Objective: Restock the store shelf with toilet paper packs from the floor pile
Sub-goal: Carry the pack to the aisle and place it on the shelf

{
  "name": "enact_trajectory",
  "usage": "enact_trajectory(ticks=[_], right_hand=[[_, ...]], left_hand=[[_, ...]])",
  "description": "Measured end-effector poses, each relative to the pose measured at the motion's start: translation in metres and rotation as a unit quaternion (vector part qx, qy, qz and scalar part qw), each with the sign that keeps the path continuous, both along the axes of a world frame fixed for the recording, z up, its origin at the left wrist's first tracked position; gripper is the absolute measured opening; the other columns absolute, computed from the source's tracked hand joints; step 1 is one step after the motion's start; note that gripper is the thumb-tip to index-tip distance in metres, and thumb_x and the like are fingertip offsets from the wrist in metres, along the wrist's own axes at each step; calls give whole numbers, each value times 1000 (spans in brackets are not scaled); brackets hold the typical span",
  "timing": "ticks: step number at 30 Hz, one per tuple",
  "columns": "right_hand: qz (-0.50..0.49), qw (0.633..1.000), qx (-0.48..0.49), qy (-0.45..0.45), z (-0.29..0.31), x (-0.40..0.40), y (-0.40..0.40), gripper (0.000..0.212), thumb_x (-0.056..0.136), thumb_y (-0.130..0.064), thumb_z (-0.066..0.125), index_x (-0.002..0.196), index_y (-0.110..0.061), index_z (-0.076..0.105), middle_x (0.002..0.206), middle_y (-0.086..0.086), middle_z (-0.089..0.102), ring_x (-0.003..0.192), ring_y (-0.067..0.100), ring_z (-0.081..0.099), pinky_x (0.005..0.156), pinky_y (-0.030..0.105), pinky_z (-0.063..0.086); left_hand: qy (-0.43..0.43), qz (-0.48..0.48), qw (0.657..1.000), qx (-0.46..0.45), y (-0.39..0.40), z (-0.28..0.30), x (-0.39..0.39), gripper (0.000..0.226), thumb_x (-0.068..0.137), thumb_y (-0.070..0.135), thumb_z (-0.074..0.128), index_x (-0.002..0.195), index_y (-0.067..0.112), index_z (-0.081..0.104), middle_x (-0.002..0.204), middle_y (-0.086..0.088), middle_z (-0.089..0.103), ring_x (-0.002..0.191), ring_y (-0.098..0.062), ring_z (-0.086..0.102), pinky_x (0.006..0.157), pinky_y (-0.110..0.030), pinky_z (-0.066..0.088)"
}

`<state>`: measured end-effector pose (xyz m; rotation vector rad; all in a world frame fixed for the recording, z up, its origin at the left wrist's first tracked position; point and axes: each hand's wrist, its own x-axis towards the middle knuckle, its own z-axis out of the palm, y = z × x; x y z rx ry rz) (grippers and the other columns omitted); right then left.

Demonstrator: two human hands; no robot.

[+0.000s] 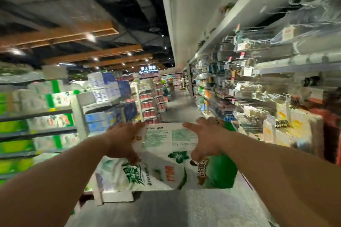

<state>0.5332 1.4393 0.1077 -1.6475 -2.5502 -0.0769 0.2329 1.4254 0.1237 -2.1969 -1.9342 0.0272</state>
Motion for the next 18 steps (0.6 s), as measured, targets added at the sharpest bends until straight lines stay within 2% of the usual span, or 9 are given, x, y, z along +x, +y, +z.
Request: enact_trajectory(ticks=[3,6,9,14,16,18], right_hand=[[59,998,12,7,29,-67,4,114,71,-57,76,158,-49,2,169,5,7,152,36,8,121,61,4],[117,992,18,33,55,-130,6,114,71,-56,76,159,-50,3,169,5,8,153,36,8,120,59,9],[168,984,38,42,78,-191,9,112,71,-56,75,159,-49,7,163,6,20,147,35,21,117,54,18],[231,969,38,72,98,-285,30,111,66,-56,75,157,-51,11,146,6,34,135,33,31,112,53,29],[258,962,32,87,99,-317,41,107,67,-51,77,156,-48,17,136,4,37,127,30,35,108,49,33],[274,957,20,95,99,-349,57,110,61,-51,76,155,-49,19,129,2,39,121,27,38,104,48,38]], left_hand=[[-1,46,999,22,-31,29,-66,136,33,69,74,156,42,20,133,-1,52,126,-30,47,106,-45,42],[-13,92,995,40,-58,54,-127,139,25,73,65,155,44,24,133,0,54,124,-28,49,105,-43,44],[-65,127,987,69,-80,71,-187,122,28,68,75,143,49,38,130,7,59,117,-22,53,101,-47,47],[-72,174,979,79,-97,94,-261,129,31,68,71,151,49,29,126,7,54,115,-23,49,101,-52,45],[-80,190,975,87,-99,99,-284,135,29,69,69,155,47,26,134,5,51,120,-24,46,104,-52,44],[-79,206,972,86,-97,101,-307,136,30,68,69,156,45,24,137,4,50,121,-24,46,104,-52,44]])
